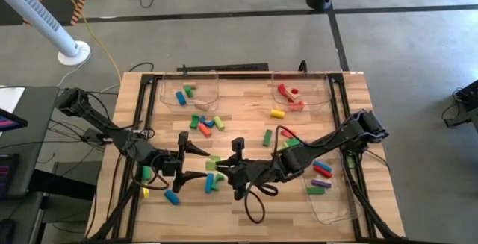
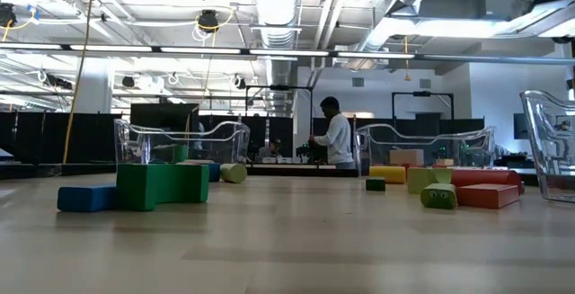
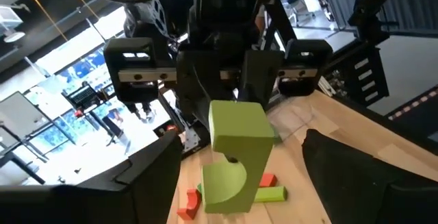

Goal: Sort blocks by size
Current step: Put the light green arch block into the top right transparent bin

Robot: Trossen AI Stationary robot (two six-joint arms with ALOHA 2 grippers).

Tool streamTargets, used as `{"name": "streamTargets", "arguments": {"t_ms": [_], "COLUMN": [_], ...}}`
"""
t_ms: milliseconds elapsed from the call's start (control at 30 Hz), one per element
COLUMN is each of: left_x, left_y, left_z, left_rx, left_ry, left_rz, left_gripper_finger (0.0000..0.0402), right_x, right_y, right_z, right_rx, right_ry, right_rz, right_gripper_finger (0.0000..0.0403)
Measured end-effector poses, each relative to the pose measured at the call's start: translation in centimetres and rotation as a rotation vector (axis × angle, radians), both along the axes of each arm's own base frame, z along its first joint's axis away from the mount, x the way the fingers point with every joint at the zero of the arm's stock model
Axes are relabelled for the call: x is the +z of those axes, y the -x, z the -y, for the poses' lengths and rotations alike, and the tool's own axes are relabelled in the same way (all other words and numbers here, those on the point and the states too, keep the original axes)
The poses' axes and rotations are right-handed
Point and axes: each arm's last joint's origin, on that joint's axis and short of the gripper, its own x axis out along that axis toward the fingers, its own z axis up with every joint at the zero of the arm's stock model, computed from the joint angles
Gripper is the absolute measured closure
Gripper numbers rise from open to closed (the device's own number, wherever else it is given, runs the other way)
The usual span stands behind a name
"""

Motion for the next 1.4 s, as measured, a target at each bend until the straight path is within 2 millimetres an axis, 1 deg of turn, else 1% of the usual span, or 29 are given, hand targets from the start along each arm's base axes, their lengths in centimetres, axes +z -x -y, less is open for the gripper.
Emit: {"name": "streamTargets", "arguments": {"t_ms": [67, 200, 367, 633, 767, 1033, 1167, 1267, 1400], "left_x": [0.1, -0.3, -0.5, -0.1, -0.2, -0.2, -0.4, -0.4, -0.4], "left_y": [0.0, -0.8, -1.7, -1.6, -1.6, -1.6, -1.6, -1.7, -1.7], "left_z": [0.0, 0.0, 0.2, 0.2, 0.2, 0.1, 0.1, 0.2, 0.2], "left_rx": [0.001, 0.023, 0.047, 0.064, 0.07, 0.076, 0.077, 0.076, 0.076], "left_ry": [0.0, 0.002, -0.015, -0.017, -0.018, -0.032, -0.045, -0.051, -0.057], "left_rz": [0.007, 0.017, 0.05, 0.082, 0.08, 0.077, 0.062, 0.06, 0.058], "left_gripper_finger": [0.0112, 0.0113, 0.0113, 0.0117, 0.0143, 0.0228, 0.0262, 0.0277, 0.0277], "right_x": [0.2, 0.5, 0.5, 0.5, 0.4, 0.4, 0.0, -0.1, -0.2], "right_y": [-0.1, -0.4, -0.6, -0.6, -0.6, -0.6, -0.5, -0.4, -0.4], "right_z": [0.2, 0.6, 1.2, 1.3, 1.3, 1.2, 1.3, 1.3, 1.3], "right_rx": [-0.005, -0.013, -0.028, -0.048, -0.049, -0.049, -0.051, -0.055, -0.056], "right_ry": [-0.004, -0.003, -0.001, 0.005, 0.003, -0.005, -0.01, -0.014, -0.01], "right_rz": [0.017, 0.051, 0.045, 0.046, 0.045, 0.04, 0.011, -0.002, -0.01], "right_gripper_finger": [0.0335, 0.0335, 0.0335, 0.0336, 0.0336, 0.0336, 0.0336, 0.0336, 0.0336]}}
